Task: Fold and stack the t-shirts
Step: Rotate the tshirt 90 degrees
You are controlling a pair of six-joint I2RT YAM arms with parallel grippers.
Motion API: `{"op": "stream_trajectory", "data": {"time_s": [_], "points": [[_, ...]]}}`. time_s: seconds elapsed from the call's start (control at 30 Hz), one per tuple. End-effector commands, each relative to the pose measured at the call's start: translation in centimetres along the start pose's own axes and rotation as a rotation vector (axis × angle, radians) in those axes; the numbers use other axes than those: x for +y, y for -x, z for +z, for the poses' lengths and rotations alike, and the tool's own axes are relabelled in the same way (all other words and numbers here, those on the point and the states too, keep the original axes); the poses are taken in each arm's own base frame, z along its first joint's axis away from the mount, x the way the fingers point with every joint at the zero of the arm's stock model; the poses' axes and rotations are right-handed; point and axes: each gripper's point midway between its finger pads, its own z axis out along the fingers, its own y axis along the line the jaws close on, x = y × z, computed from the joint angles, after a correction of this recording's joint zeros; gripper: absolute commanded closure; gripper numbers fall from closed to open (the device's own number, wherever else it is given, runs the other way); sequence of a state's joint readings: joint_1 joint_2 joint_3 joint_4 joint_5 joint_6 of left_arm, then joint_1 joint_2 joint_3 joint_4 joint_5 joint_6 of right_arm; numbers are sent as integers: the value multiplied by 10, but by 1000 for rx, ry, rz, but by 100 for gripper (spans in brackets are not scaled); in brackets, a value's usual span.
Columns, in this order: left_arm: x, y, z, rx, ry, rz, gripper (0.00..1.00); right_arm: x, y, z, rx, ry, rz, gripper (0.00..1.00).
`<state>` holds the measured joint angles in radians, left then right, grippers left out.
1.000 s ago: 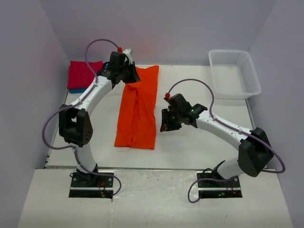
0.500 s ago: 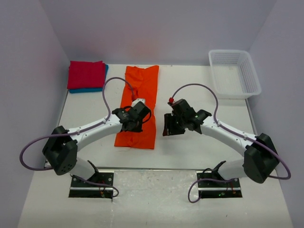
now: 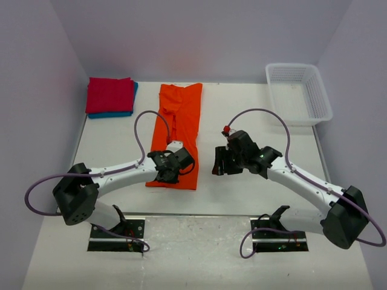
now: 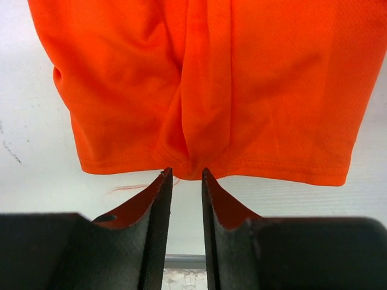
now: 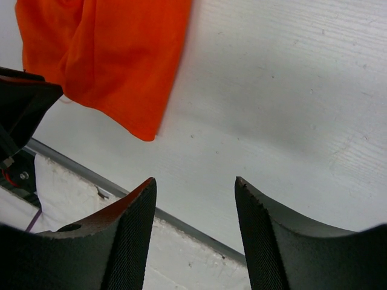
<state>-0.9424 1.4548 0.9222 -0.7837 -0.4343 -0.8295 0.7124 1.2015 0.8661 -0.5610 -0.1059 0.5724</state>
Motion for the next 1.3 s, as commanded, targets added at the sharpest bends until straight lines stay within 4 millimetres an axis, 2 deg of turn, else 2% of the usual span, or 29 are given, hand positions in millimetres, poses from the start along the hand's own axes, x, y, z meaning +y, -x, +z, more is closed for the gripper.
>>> {"op": "stream_trajectory", "data": {"time_s": [0.0,0.2,0.5,0.7,0.73,0.8,0.83,0.97,1.17,1.27], "points": [[-8,7,-3,-29,-21,-37,72,-5,-1,-2,-20,-16,-4,44],[-14,3,4,-3,-24,-14,70,-2,-1,-13,-49,14,1,42],[-26,-14,23,51,-55,15,69,1,2,-30,-84,26,2,41],[-28,-17,29,63,-58,23,80,0,0,-35,-95,31,4,41],[-28,-18,29,63,-58,23,87,1,0,-36,-97,34,4,41],[-28,-16,28,59,-59,18,94,0,0,-35,-95,31,3,41],[-28,-14,26,52,-62,15,100,0,-2,-33,-86,31,2,41],[-29,-2,14,12,-83,-10,100,-1,-4,-28,-76,32,5,41],[-45,28,-34,-81,-266,-76,100,-3,-4,-24,-71,23,8,42],[-54,36,-50,-99,-342,-87,100,-3,-3,-22,-69,20,9,41]]}}
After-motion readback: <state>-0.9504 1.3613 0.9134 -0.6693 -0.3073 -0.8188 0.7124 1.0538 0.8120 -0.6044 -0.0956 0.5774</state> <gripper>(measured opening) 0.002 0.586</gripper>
